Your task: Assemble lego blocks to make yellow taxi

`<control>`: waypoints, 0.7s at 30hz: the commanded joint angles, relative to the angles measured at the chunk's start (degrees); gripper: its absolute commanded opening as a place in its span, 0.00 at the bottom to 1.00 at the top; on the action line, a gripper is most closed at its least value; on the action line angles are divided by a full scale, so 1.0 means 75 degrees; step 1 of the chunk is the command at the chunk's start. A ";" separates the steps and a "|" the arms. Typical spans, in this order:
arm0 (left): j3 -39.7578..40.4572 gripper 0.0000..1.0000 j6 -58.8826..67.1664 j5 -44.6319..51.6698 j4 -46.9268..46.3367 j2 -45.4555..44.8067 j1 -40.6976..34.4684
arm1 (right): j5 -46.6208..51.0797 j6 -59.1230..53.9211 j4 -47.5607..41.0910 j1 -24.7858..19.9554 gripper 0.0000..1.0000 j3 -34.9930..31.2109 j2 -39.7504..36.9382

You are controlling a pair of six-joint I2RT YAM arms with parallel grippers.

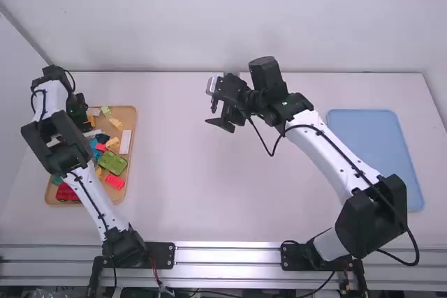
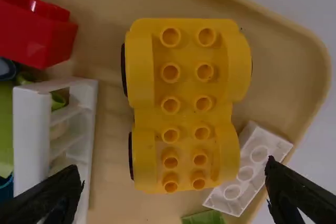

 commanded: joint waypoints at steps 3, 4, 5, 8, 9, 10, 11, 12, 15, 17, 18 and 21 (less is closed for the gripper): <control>-0.0291 0.99 0.0050 -0.0221 0.0032 0.0099 -0.0038 | -0.0047 -0.0035 -0.0047 -0.0026 0.99 0.0236 0.0175; -0.0344 0.99 0.0015 -0.0189 0.0061 0.0099 -0.0035 | -0.0044 -0.0041 -0.0038 -0.0026 0.99 0.0236 0.0204; -0.0364 0.99 -0.0003 -0.0137 0.0055 0.0099 -0.0032 | -0.0050 -0.0032 0.0003 -0.0026 0.98 0.0236 0.0207; -0.0364 0.98 -0.0003 -0.0137 -0.0006 0.0099 0.0023 | -0.0047 -0.0038 0.0012 -0.0023 0.99 0.0236 0.0227; -0.0364 0.98 0.0003 -0.0143 0.0000 0.0099 0.0020 | -0.0047 -0.0038 0.0012 -0.0026 0.98 0.0236 0.0245; -0.0364 0.97 0.0041 -0.0152 0.0009 0.0099 0.0006 | -0.0044 -0.0041 0.0012 -0.0023 0.99 0.0236 0.0248; -0.0364 0.94 0.0061 -0.0152 -0.0061 0.0099 0.0026 | -0.0044 -0.0038 0.0006 -0.0026 0.99 0.0236 0.0248; -0.0364 0.93 0.0052 -0.0134 -0.0227 0.0099 0.0023 | -0.0047 -0.0032 0.0006 -0.0023 0.99 0.0236 0.0248; -0.0364 0.94 -0.0012 -0.0044 -0.0650 0.0099 0.0000 | -0.0044 -0.0038 0.0009 -0.0023 0.99 0.0236 0.0248; -0.0353 0.94 -0.0026 0.0134 -0.0997 0.0099 0.0035 | -0.0044 -0.0041 0.0009 -0.0023 0.99 0.0236 0.0248; -0.0338 0.94 -0.0026 0.0163 -0.1067 0.0099 0.0026 | -0.0044 -0.0041 0.0006 -0.0026 0.99 0.0236 0.0248; -0.0341 0.98 -0.0023 0.0096 -0.0979 0.0099 0.0020 | -0.0044 -0.0041 -0.0006 -0.0023 0.99 0.0236 0.0248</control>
